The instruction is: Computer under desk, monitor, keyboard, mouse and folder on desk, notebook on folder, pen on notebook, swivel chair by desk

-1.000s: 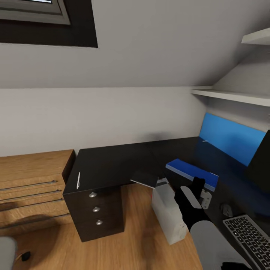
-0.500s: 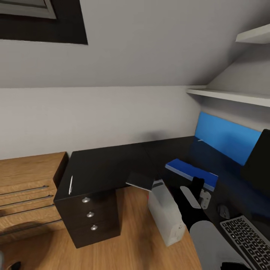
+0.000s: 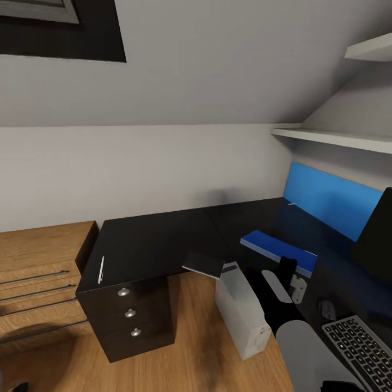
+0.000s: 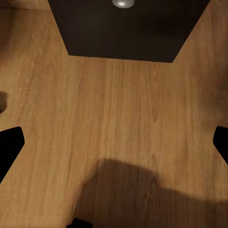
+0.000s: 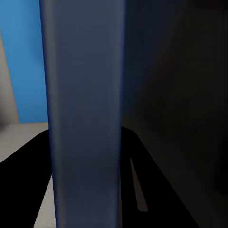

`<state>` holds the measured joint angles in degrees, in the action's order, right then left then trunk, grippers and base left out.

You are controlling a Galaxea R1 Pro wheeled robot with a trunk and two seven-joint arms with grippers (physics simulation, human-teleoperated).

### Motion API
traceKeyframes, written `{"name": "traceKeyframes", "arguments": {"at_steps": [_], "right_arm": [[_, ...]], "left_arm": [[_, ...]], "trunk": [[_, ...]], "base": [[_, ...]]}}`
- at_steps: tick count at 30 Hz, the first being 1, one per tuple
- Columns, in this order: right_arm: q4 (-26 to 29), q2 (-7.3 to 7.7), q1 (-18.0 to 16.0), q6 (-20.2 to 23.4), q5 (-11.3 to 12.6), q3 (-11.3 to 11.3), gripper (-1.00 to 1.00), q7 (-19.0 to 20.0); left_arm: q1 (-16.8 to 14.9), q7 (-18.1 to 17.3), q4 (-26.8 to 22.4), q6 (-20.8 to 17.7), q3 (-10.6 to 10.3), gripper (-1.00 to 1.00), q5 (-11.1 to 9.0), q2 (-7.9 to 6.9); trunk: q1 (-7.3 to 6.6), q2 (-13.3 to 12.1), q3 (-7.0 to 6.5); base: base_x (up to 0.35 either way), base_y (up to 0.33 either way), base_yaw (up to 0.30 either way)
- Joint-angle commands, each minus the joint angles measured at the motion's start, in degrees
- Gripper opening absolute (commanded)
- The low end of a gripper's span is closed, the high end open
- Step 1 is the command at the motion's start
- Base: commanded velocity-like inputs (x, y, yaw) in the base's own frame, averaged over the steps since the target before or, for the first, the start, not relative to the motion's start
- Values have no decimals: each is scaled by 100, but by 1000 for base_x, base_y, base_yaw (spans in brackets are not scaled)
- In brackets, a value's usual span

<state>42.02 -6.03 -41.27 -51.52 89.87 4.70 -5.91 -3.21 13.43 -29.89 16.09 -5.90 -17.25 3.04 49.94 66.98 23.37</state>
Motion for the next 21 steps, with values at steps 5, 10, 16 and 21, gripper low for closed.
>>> {"name": "traceKeyframes", "arguments": {"at_steps": [5, 10, 16, 21], "right_arm": [[8, -11, -3, 2, -57, 13, -100, -59], [8, -20, -3, 2, -57, 6, -100, -58], [8, -23, -3, 2, -57, 5, -100, -51], [8, -21, -3, -4, -57, 5, -100, -51]], "left_arm": [[-4, 38, -629, -19, -20, 100, -62, -33], [394, 37, -2521, -1159, -8, 100, -79, -240], [748, 38, -3378, -2175, -6, 100, -160, -305], [788, 51, -3442, -2289, -9, 100, -171, -293]], "trunk": [[111, 206, 97], [220, 407, 186], [352, 647, 294], [462, 848, 384]], "base": [[0, 0, 0], [0, 0, 0], [0, 0, 0], [0, 0, 0]]}}
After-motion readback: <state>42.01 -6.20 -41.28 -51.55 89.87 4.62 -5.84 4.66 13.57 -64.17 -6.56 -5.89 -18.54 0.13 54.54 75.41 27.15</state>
